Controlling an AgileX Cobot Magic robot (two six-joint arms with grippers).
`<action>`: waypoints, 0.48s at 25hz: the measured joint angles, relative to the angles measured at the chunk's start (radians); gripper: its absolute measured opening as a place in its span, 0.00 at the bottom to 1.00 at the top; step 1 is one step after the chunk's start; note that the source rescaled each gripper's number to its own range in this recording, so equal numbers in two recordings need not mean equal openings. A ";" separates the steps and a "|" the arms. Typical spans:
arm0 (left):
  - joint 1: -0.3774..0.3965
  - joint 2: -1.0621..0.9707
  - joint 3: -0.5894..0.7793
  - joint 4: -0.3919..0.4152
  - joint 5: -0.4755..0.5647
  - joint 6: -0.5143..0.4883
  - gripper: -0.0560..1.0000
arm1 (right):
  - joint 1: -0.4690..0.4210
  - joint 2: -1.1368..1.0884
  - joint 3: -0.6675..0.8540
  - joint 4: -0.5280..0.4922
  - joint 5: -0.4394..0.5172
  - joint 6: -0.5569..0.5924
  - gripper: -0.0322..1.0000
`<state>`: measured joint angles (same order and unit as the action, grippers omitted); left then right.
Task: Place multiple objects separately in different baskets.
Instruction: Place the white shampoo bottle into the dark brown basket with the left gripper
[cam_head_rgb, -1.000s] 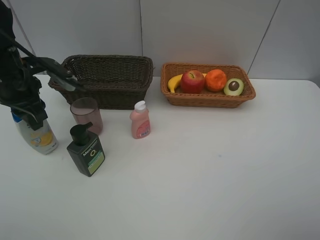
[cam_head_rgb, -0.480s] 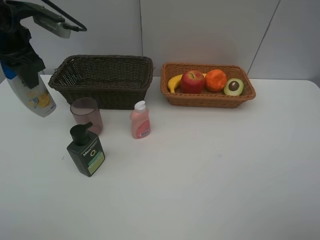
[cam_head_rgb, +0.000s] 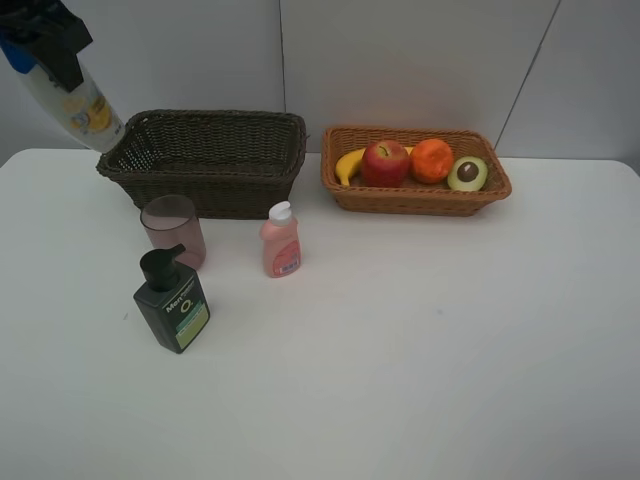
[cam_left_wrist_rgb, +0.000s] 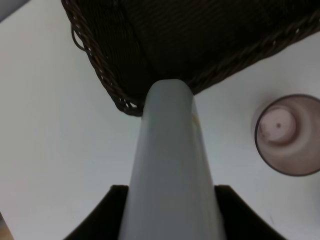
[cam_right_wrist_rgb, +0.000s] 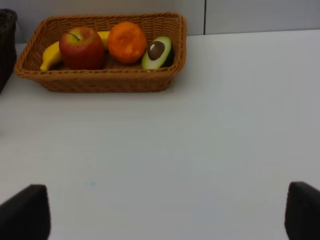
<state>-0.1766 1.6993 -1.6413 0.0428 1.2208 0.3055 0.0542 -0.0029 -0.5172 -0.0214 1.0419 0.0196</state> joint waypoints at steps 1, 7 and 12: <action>0.000 0.000 -0.013 0.000 0.000 0.000 0.50 | 0.000 0.000 0.000 0.000 0.000 0.000 1.00; 0.000 0.017 -0.031 0.000 -0.046 0.011 0.50 | 0.000 0.000 0.000 0.000 0.000 0.000 1.00; 0.000 0.074 -0.031 0.013 -0.118 0.100 0.50 | 0.000 0.000 0.000 0.000 0.000 0.000 1.00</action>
<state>-0.1766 1.7734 -1.6728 0.0562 1.1032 0.4057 0.0542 -0.0029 -0.5172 -0.0214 1.0419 0.0196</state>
